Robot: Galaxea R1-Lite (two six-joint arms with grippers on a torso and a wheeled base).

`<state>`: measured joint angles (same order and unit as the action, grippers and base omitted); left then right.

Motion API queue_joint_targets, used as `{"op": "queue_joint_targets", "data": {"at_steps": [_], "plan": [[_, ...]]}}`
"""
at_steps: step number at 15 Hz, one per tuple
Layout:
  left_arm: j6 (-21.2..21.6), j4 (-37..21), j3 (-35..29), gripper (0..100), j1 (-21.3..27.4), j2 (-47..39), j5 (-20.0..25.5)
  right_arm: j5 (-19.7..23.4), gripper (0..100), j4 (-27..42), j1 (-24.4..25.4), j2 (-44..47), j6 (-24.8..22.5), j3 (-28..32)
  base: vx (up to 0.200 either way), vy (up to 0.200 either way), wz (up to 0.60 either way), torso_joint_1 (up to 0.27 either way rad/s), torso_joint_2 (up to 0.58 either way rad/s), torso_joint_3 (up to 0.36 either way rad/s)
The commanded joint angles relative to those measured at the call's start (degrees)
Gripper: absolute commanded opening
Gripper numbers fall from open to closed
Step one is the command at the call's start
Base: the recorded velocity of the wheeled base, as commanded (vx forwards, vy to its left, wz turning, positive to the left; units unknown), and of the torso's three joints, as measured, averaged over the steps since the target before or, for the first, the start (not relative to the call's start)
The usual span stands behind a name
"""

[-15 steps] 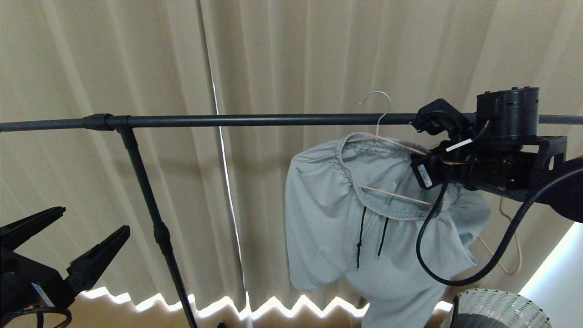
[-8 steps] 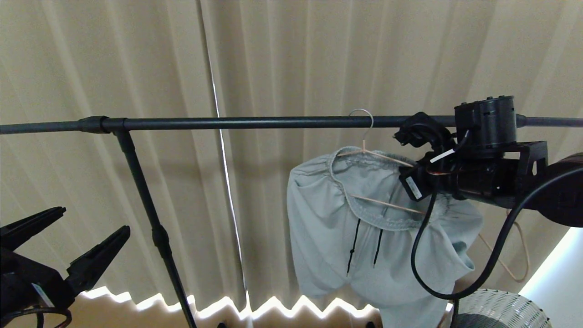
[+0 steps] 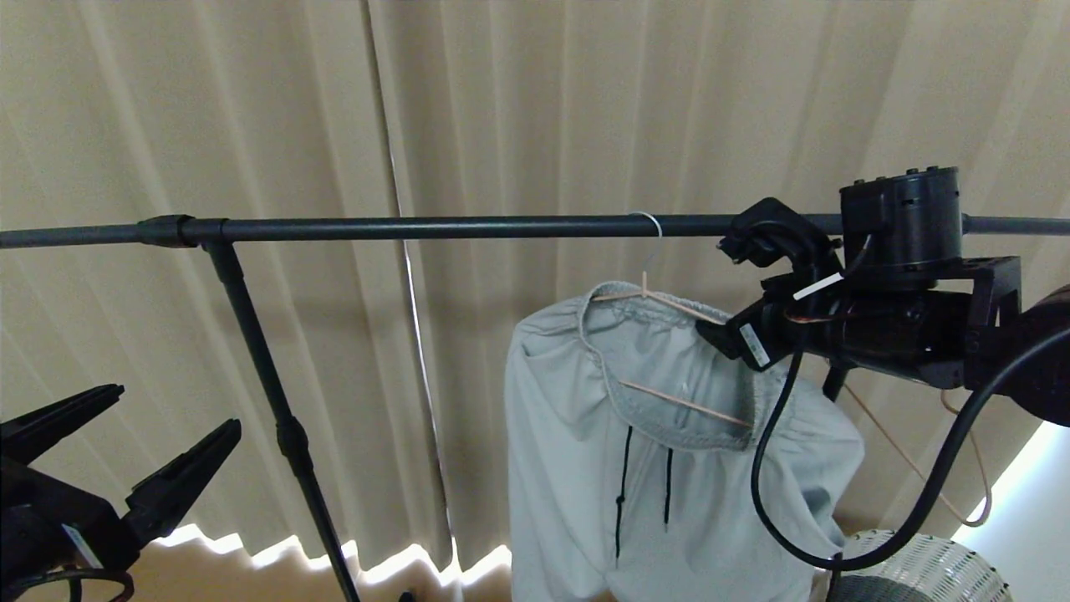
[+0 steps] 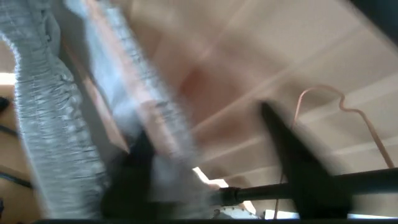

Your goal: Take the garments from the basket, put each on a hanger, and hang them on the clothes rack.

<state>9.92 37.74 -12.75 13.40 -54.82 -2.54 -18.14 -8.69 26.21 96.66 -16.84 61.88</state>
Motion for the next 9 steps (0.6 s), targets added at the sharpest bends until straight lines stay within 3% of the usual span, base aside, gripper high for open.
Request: {"op": "queue_joint_targets", "data": {"at_steps": [1, 3, 5, 6, 7, 9], "plan": [[0.0, 0.1, 0.3, 100, 0.0, -0.2, 0.0, 0.5, 100, -0.1, 0.3, -3.5, 1.3, -2.0, 0.0, 0.0, 0.0, 0.0, 0.0, 0.0], [0.0, 0.1, 0.8, 100, 0.0, 0.0, 0.0, 1.4, 100, -0.3, 1.2, -5.9, 4.5, -4.8, 0.0, 0.0, 0.0, 0.0, 0.0, 0.0], [0.0, 0.1, 2.6, 100, 0.0, 0.0, -0.1, 9.4, 100, -1.2, 2.1, -8.9, 9.1, -7.7, 0.0, 0.0, 0.0, 0.0, 0.0, 0.0], [0.0, 0.1, 2.6, 100, 0.0, 0.0, -0.1, 9.4, 100, -1.2, 2.1, -8.9, 9.1, -7.7, 0.0, 0.0, 0.0, 0.0, 0.0, 0.0], [0.0, 0.1, 3.1, 100, -0.1, 0.4, -0.2, 14.0, 100, -3.5, 2.1, -9.6, 9.9, -9.6, 0.0, 0.0, 0.0, 0.0, 0.0, 0.0], [-0.1, -0.1, 4.0, 100, -0.3, 2.0, -0.3, 14.1, 100, -7.7, 2.1, -10.7, 9.9, -12.5, 0.0, 0.0, 0.0, 0.0, 0.0, 0.0]]}}
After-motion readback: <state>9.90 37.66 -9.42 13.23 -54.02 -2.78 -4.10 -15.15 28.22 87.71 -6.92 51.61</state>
